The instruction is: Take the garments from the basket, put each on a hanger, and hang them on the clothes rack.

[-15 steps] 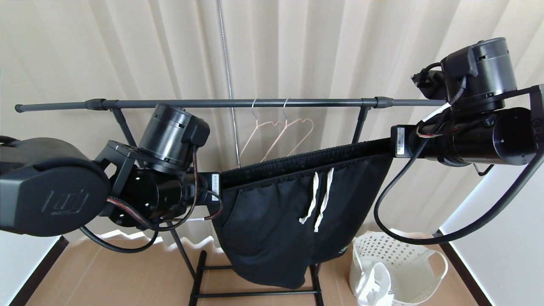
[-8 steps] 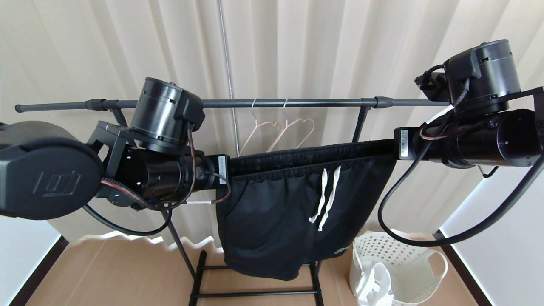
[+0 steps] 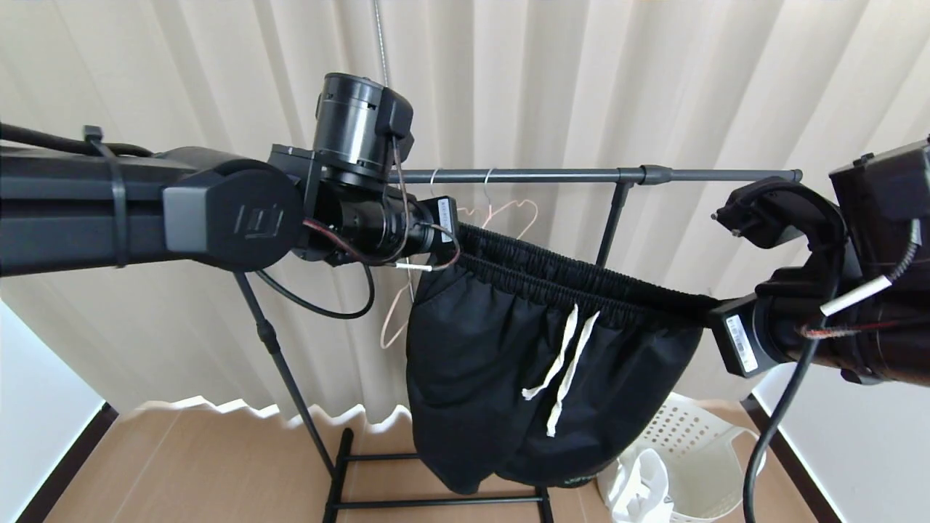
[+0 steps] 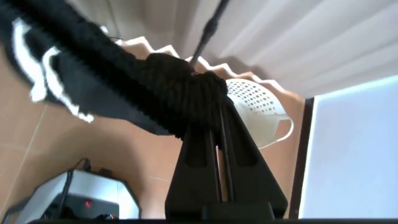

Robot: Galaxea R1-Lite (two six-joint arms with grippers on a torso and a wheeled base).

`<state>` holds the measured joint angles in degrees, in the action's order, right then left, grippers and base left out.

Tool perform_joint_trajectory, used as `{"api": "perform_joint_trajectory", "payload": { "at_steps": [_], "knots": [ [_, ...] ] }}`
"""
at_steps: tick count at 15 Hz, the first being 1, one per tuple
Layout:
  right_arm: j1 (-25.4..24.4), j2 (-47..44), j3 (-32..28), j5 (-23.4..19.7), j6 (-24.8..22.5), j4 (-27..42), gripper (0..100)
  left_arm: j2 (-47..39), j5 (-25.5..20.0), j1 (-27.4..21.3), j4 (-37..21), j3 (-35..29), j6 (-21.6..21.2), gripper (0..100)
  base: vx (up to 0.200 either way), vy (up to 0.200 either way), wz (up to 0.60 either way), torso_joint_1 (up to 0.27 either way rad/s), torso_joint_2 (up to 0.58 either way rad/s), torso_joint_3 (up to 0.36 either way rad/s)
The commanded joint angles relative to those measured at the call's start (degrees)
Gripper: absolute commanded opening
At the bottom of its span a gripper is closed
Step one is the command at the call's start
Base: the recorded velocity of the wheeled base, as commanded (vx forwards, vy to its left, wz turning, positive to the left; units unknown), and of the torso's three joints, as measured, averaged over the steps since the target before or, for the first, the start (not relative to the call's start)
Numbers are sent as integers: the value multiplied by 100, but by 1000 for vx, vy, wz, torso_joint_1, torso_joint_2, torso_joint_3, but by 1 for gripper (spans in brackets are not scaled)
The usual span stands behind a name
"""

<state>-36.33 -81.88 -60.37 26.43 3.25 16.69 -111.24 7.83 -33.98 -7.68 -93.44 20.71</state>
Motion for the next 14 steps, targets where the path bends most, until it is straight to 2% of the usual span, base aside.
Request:
{"api": "perform_joint_trajectory", "payload": {
  "at_steps": [1, 2, 3, 4, 5, 8, 9, 12, 14],
  "knots": [
    [-911, 278, 350, -33, -27, 1, 0, -715, -159, 5, 12, -763, 21, 0, 0, 0, 0, 0, 0, 0],
    [-1078, 261, 377, -33, 8, -8, 0, -768, -167, 5, 12, -869, 21, 0, 0, 0, 0, 0, 0, 0],
    [-1500, 164, 377, -33, 325, -8, 0, -900, -167, 5, 12, -1097, 21, 0, 0, 0, 0, 0, 0, 0],
    [-1500, 164, 377, -33, 325, -8, 0, -900, -167, 5, 12, -1097, 21, 0, 0, 0, 0, 0, 0, 0],
    [-2150, -311, 139, -33, 1177, -43, 0, -1128, -282, 5, 12, -1484, 29, 0, 0, 0, 0, 0, 0, 0],
    [-2572, -794, -344, -33, 2118, -52, 0, -1269, -466, 5, 12, -1730, 65, 0, 0, 0, 0, 0, 0, 0],
    [-2766, -1005, -590, -33, 2575, -69, 0, -1277, -475, -4, 12, -1783, 65, 0, 0, 0, 0, 0, 0, 0],
    [-2880, -1392, -1100, -24, 3269, -52, 0, -1277, -466, -21, 3, -1844, 65, 0, 0, 0, 0, 0, 0, 0],
    [-2871, -1357, -1135, -6, 3313, -25, 0, -1269, -466, -21, -5, -1836, 65, 0, 0, 0, 0, 0, 0, 0]
  ]
}}
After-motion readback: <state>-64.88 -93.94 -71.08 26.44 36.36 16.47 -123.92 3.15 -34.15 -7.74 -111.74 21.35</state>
